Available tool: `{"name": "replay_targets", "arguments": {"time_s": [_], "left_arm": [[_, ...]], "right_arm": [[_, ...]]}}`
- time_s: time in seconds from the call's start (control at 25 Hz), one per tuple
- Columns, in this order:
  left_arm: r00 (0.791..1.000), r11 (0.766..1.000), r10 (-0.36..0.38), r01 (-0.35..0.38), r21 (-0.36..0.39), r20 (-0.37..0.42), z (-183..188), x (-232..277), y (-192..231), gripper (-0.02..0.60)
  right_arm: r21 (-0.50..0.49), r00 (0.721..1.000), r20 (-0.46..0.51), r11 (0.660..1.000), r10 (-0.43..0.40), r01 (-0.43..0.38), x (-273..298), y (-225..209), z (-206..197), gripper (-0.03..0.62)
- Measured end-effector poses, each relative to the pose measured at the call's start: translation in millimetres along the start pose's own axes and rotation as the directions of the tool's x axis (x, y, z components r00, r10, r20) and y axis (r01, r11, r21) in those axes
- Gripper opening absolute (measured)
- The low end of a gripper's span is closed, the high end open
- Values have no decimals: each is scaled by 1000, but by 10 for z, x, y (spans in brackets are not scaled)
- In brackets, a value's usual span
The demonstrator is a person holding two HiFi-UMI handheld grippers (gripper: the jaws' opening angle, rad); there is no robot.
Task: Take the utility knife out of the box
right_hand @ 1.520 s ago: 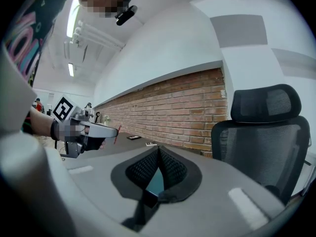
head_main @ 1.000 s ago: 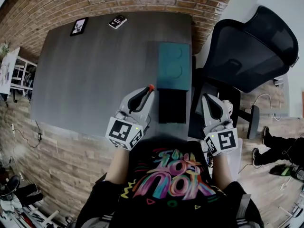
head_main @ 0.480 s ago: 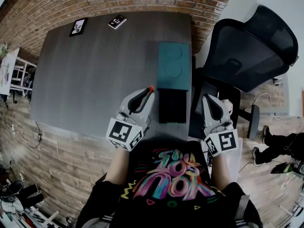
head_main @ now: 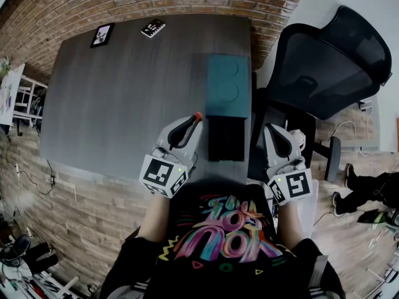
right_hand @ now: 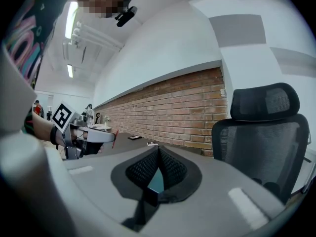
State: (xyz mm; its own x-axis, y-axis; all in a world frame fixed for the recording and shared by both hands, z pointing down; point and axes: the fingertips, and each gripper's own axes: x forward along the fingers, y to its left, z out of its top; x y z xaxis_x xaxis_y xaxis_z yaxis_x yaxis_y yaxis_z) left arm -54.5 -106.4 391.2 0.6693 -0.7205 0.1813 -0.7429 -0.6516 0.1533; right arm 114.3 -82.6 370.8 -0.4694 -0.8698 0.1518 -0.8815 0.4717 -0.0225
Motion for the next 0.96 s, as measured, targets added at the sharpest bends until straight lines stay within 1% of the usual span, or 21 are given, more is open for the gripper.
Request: {"name": "replay_targets", "arguments": {"time_s": [0.96], "left_arm": [[999,1000,-12,12,-2,-39,-98,60,-49,55]], "right_arm": [[5,1000,-20,1000,21,-21,21,11,-58,-2]]}}
